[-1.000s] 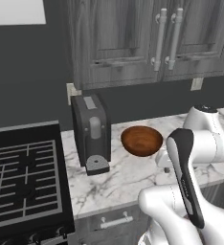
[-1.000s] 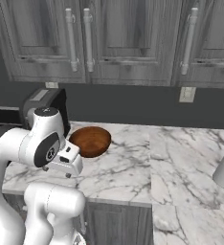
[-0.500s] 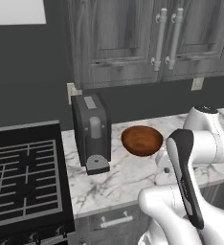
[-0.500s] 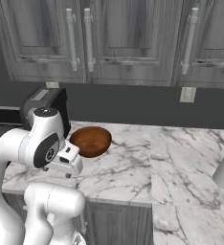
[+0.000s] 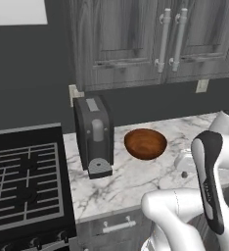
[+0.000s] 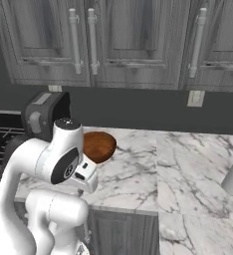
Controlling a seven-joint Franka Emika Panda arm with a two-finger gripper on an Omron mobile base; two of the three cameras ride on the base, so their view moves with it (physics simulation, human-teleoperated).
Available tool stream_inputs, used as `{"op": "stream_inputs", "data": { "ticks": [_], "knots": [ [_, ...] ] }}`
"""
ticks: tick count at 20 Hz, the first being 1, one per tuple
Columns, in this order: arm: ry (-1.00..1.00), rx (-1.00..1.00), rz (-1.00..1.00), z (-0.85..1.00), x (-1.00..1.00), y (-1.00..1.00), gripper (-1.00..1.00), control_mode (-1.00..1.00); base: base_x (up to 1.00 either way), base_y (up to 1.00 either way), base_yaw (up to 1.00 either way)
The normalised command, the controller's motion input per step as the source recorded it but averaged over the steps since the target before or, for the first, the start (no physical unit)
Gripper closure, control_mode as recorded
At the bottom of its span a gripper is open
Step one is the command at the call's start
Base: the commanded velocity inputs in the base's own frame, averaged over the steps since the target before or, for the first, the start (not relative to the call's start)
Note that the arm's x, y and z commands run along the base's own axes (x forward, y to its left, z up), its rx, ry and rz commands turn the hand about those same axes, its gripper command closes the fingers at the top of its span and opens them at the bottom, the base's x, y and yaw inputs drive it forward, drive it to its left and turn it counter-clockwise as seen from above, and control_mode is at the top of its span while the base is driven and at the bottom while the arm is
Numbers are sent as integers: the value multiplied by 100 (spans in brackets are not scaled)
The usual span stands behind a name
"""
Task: Pick the cup and bowl from the counter and place them on the counter next to the sink.
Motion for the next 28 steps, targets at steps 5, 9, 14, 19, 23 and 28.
{"op": "stream_inputs", "data": {
  "ticks": [5,9,14,19,23,28],
  "knots": [
    [-1,4,-7,3,0,-31,-100,-100,0,0,0],
    [-15,6,-6,34,19,0,-100,-100,0,0,0],
    [-21,3,-2,42,35,0,-100,-100,0,0,0],
    [-4,0,0,3,41,0,-100,-100,0,0,0],
    [19,-4,-8,0,66,5,-100,-100,0,0,0],
    [16,-1,-19,-7,79,9,-100,-100,0,0,0]
  ]
}}
